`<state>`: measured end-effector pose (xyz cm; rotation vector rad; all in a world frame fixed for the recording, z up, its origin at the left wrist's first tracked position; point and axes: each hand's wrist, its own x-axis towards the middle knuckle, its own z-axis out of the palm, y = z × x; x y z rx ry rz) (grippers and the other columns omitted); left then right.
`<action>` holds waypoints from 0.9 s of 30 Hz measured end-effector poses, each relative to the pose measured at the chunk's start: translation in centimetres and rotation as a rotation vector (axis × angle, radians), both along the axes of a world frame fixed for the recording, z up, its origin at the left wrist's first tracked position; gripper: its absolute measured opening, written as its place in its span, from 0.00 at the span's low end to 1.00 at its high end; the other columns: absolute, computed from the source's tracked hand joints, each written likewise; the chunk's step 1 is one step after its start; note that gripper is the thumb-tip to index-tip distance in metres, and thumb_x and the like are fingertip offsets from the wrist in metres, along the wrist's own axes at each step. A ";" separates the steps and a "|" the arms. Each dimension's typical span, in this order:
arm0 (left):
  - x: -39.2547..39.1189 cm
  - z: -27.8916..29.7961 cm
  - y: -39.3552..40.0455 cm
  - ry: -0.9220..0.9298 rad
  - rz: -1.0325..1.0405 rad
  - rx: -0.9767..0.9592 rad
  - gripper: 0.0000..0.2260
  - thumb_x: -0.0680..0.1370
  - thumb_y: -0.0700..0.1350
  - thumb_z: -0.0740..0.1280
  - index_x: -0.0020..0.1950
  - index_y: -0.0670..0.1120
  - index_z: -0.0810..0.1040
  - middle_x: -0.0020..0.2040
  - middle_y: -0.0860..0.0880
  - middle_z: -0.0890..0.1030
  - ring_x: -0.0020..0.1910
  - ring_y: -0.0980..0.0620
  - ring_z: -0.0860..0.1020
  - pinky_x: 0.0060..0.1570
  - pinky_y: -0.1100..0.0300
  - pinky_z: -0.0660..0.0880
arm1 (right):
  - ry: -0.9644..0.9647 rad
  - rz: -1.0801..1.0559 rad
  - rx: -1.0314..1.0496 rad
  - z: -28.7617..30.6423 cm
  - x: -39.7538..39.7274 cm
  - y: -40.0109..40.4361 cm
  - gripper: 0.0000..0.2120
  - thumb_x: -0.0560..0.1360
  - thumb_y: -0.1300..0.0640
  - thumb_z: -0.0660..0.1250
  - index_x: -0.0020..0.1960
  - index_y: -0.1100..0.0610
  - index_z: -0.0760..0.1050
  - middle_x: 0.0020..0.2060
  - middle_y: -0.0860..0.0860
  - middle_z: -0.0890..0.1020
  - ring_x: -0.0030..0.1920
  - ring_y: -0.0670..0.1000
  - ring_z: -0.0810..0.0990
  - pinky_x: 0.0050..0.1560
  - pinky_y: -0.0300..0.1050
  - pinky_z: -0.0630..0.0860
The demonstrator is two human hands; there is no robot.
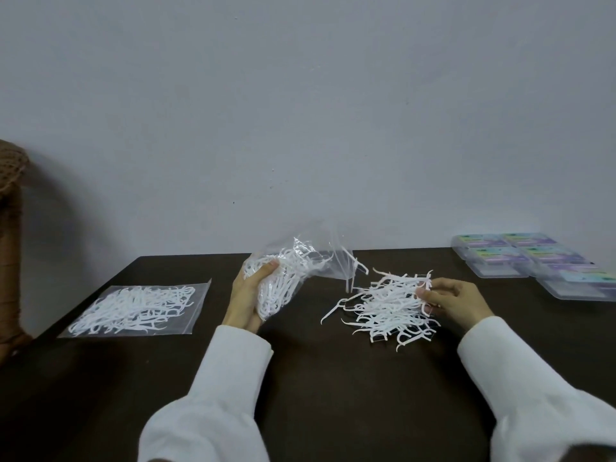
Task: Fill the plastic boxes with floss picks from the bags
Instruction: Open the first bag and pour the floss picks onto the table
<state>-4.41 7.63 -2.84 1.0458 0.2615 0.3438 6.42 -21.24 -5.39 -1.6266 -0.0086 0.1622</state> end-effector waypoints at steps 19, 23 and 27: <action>0.6 -0.2 -1.5 -0.045 -0.215 -0.012 0.45 0.55 0.41 0.83 0.69 0.41 0.68 0.60 0.35 0.78 0.54 0.37 0.80 0.43 0.50 0.81 | -0.559 -0.008 -0.519 1.8 -2.7 1.3 0.08 0.70 0.54 0.73 0.48 0.51 0.78 0.44 0.44 0.79 0.46 0.42 0.76 0.49 0.33 0.70; 0.8 -0.4 -2.3 -0.065 -0.294 0.115 0.50 0.48 0.44 0.85 0.67 0.42 0.70 0.59 0.36 0.79 0.55 0.39 0.80 0.43 0.52 0.80 | -0.576 0.128 -0.101 3.0 -3.6 1.8 0.05 0.73 0.62 0.68 0.44 0.53 0.80 0.38 0.46 0.83 0.40 0.42 0.80 0.40 0.30 0.75; 0.9 -0.6 -3.0 -0.030 -0.429 0.214 0.50 0.51 0.39 0.84 0.70 0.43 0.66 0.63 0.36 0.75 0.60 0.39 0.77 0.50 0.52 0.79 | -0.518 0.362 -0.002 3.1 -4.2 2.3 0.09 0.71 0.68 0.68 0.44 0.56 0.80 0.37 0.47 0.85 0.40 0.45 0.83 0.41 0.36 0.78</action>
